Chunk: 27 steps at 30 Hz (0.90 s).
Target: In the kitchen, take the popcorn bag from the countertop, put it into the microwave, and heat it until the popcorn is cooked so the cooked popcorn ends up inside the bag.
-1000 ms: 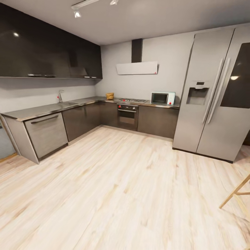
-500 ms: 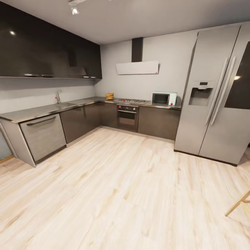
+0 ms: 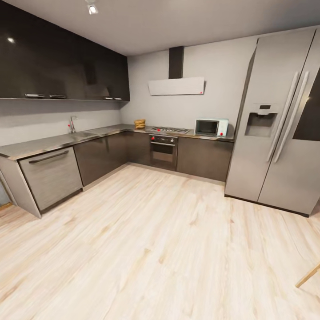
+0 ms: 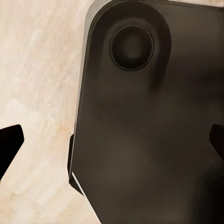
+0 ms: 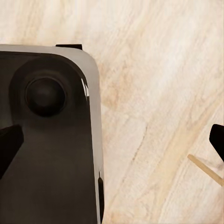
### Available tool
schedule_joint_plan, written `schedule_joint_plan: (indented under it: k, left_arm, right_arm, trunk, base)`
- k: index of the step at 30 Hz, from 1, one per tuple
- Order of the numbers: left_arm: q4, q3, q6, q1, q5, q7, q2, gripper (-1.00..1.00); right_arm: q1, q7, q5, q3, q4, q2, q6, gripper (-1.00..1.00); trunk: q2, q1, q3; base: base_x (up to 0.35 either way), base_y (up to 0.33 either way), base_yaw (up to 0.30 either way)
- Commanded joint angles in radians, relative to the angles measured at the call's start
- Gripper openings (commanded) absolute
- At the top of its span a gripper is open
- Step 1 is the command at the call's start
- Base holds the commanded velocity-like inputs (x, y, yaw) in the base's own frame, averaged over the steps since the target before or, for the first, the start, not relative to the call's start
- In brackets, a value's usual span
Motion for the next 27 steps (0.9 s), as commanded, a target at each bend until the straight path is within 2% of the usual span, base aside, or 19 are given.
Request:
schedule_joint_plan:
  k: [1, 27]
  left_arm:
    - [-0.001, 0.005, -0.002, 0.000, 0.001, 0.000, 0.000, 1.00]
    - [-0.001, 0.005, -0.002, 0.000, 0.001, 0.000, 0.000, 1.00]
  right_arm:
    - [0.000, -0.001, 0.000, -0.002, 0.001, 0.000, -0.005, 1.00]
    - [0.000, -0.001, 0.000, -0.002, 0.001, 0.000, -0.005, 1.00]
  trunk:
    - [0.000, 0.000, -0.001]
    - [0.000, 0.000, -0.001]
  base:
    - [0.202, 0.000, 0.000]
    - [0.202, 0.000, 0.000]
